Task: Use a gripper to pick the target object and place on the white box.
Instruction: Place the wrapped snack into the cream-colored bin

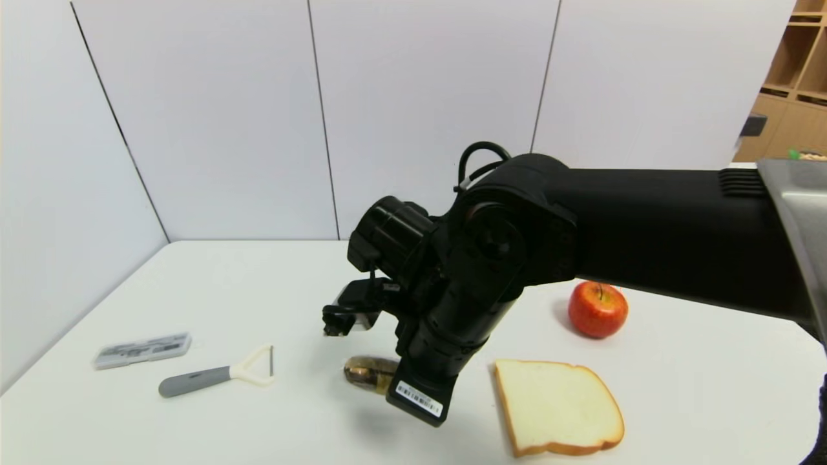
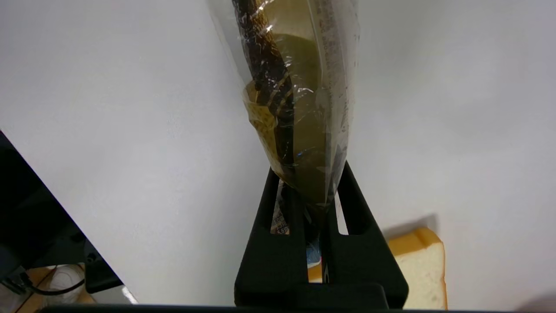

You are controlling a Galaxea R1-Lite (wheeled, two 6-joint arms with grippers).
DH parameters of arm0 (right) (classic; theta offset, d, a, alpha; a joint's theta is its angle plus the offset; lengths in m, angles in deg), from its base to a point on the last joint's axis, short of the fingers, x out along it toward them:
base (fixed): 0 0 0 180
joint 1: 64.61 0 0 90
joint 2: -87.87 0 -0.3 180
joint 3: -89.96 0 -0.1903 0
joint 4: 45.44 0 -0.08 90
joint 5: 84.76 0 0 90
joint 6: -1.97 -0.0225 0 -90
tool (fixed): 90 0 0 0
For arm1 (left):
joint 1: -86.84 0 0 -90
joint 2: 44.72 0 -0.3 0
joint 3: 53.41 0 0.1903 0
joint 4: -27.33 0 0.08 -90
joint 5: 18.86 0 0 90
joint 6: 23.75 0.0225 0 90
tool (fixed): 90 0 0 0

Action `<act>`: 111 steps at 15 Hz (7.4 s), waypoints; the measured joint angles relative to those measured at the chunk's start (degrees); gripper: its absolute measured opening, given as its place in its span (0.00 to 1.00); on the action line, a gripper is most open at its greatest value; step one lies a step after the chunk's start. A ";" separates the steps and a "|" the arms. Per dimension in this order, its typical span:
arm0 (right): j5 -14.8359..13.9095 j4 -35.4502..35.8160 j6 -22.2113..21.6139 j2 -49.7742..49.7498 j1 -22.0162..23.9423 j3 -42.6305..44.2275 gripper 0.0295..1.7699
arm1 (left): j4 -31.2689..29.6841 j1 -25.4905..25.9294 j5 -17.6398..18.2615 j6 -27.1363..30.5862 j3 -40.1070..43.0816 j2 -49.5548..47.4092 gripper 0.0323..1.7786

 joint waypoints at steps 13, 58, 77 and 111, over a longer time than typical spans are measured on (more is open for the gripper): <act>-2.54 -5.47 -1.19 -10.37 6.91 -4.11 0.07 | 0.00 0.00 0.01 0.02 0.00 0.00 0.95; -7.35 26.38 1.34 -4.14 40.68 -0.60 0.07 | 0.00 0.00 0.01 0.02 0.00 0.00 0.95; -10.50 42.12 2.12 4.24 43.85 1.07 0.07 | 0.00 0.00 0.01 0.05 0.00 0.00 0.95; -12.29 36.91 -10.29 5.46 46.47 0.87 0.07 | -0.02 0.00 0.00 0.02 0.00 0.00 0.95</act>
